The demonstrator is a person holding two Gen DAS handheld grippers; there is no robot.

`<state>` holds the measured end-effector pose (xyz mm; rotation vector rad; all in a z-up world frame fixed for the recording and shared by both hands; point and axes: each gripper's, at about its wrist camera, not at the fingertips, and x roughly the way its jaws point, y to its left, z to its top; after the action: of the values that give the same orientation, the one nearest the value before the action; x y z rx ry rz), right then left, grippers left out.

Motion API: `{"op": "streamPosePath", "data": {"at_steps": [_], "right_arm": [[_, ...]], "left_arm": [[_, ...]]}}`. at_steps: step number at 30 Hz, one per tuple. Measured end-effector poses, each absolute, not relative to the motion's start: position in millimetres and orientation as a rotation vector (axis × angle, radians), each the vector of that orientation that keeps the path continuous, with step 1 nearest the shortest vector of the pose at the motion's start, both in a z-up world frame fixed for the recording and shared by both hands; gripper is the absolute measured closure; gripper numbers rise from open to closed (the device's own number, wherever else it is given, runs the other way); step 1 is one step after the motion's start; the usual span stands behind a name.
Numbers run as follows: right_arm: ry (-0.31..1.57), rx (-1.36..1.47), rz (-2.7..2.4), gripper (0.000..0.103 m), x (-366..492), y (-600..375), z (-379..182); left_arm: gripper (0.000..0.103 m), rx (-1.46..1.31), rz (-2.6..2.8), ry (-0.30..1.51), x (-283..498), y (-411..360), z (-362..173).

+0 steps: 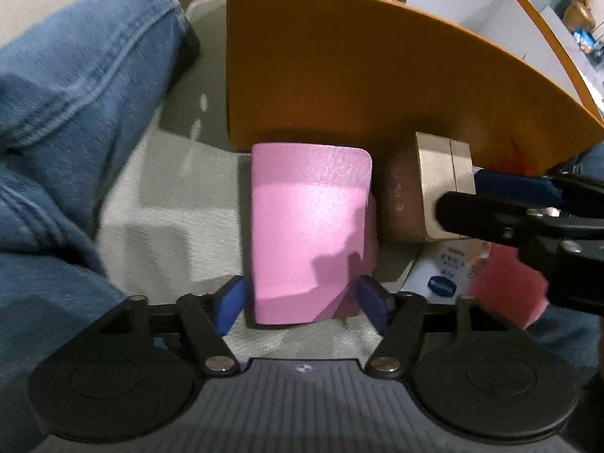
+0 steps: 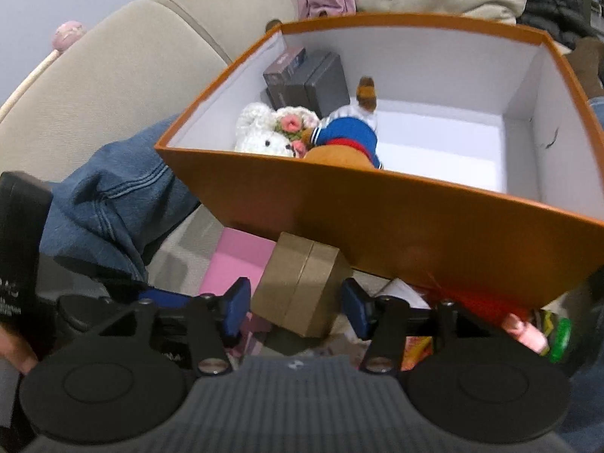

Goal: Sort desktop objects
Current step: 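Grasp the pink card case with left gripper while right grasps the cardboard box, then lift both held items and carry them over the orange box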

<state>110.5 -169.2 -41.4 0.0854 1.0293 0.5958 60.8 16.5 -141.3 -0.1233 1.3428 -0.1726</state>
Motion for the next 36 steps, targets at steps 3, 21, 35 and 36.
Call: {"op": "streamPosePath", "data": {"at_steps": [3,21,35,36], "right_arm": [[1.057,0.073,0.601,0.047,115,-163,-49],[1.049,0.035,0.577,0.061,106,-177,-42],[1.048,0.062,0.575,0.054,106,-175,-38],[1.057,0.064,0.568,0.054,108,-174,-39]], "left_arm": [[0.016,-0.133,-0.181,1.338,60,17,-149],[0.078,-0.116,-0.186,1.205,19,31,-106],[0.076,-0.065,-0.266,1.104,31,-12,-98],[0.076,-0.048,-0.267,1.11,30,-16,-101]]}}
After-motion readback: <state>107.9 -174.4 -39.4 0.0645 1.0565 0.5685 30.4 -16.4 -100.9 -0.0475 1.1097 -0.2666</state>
